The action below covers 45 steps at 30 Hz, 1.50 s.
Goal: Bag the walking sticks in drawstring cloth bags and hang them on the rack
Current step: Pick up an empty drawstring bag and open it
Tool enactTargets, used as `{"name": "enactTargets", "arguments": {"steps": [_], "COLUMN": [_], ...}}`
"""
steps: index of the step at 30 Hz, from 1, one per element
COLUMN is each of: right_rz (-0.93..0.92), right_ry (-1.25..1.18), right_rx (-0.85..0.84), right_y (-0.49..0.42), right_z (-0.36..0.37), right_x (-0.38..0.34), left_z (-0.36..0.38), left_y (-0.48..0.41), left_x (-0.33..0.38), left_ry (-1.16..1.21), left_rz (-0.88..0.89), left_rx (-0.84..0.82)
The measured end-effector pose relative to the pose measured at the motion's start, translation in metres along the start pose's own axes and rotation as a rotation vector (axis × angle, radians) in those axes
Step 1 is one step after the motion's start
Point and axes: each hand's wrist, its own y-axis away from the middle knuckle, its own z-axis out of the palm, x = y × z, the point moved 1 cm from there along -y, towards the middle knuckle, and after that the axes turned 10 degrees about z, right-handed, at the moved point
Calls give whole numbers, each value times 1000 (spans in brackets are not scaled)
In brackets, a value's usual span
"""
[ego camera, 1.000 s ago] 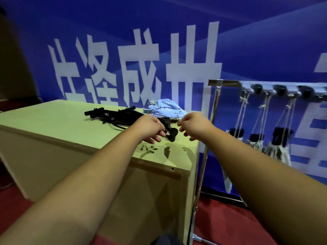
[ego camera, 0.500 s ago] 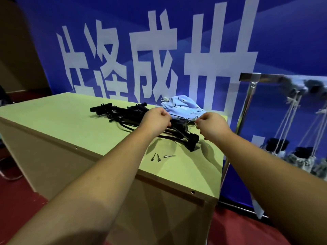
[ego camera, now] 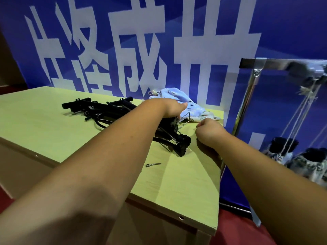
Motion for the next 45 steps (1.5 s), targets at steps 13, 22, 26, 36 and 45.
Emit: {"name": "enactTargets", "arguments": {"steps": [13,22,26,36,45], "right_rz": [20,40,130,101,-261], "right_ry": [-336,-893,-1034,-902,-647], "right_rx": [-67,-260,-313,-336,-301], "right_y": [13,61,81,91,113], "right_z": [-8,-37,-50,-58,-61], "right_x": [14,1,-14,-35,-48], "left_z": [-35,-88,-106,-139,-175], "left_y": [28,88,109,137,167], "left_x": [23,36,35,24,65], "left_ry": [175,152,154,718,1610], "left_rz": [86,-9,-36,79,299], "left_rx": [438,507,517,984,925]}}
